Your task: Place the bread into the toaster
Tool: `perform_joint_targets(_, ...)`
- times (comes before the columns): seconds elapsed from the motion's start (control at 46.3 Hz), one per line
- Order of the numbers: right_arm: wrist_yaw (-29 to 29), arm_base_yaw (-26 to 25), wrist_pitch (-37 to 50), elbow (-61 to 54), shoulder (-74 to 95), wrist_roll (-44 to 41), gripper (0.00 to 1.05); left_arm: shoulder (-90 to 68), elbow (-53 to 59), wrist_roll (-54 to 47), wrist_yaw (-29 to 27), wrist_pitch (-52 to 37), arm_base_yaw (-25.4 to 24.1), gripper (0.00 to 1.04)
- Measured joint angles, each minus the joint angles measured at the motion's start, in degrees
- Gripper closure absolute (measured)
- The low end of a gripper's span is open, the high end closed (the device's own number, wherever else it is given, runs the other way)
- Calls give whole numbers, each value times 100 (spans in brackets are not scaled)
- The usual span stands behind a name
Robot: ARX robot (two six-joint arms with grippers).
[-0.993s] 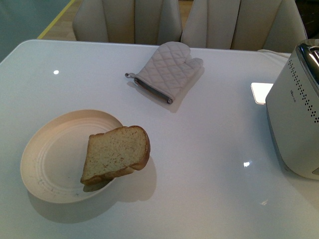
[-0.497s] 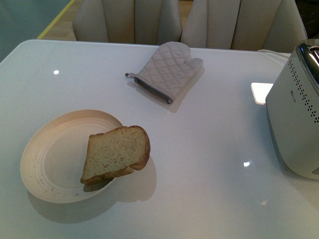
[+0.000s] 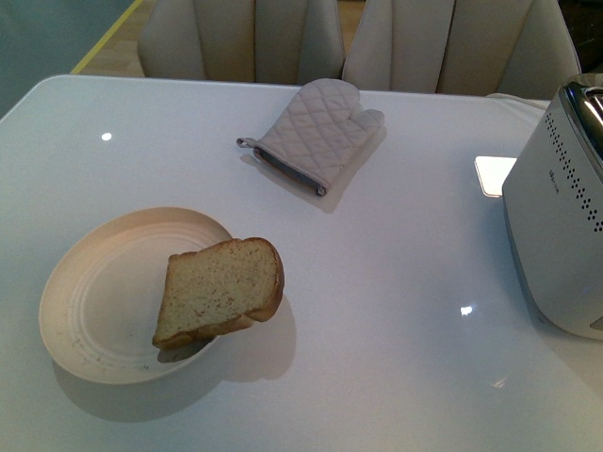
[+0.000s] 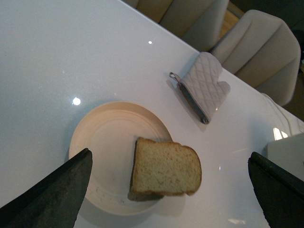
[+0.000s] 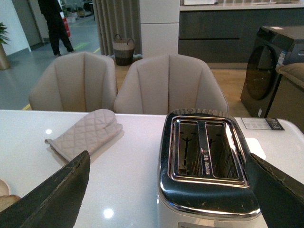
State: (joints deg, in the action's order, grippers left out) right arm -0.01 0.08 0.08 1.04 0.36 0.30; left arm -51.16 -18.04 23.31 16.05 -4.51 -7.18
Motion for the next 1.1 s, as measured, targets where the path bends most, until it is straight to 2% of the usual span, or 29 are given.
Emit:
perform_joint_targets(0.13, 0, 0, 0, 0, 0, -2, 9, -1611, -251, 39, -138, -1071, -66, 7)
perform_joint_targets(0.238, 0, 0, 0, 0, 0, 0, 9, -3751, -675, 57, -402, -2282, -85, 7)
perform_joint_targets(0.367, 0, 0, 0, 0, 0, 0, 9, -5587, -1239, 28, -710, -2826, -55, 7)
perform_joint_targets(0.605, 0, 0, 0, 0, 0, 0, 9, -7307, -2026, -33, -691, -2931, -13, 7)
perform_joint_targets(0.993, 0, 0, 0, 0, 0, -2, 9, -8203, -2583, -404, -1145, -2771, 214, 7)
perform_joint_targets(1.101, 0, 0, 0, 0, 0, 0, 9, -8297, -2634, -485, -1281, -2734, 302, 19)
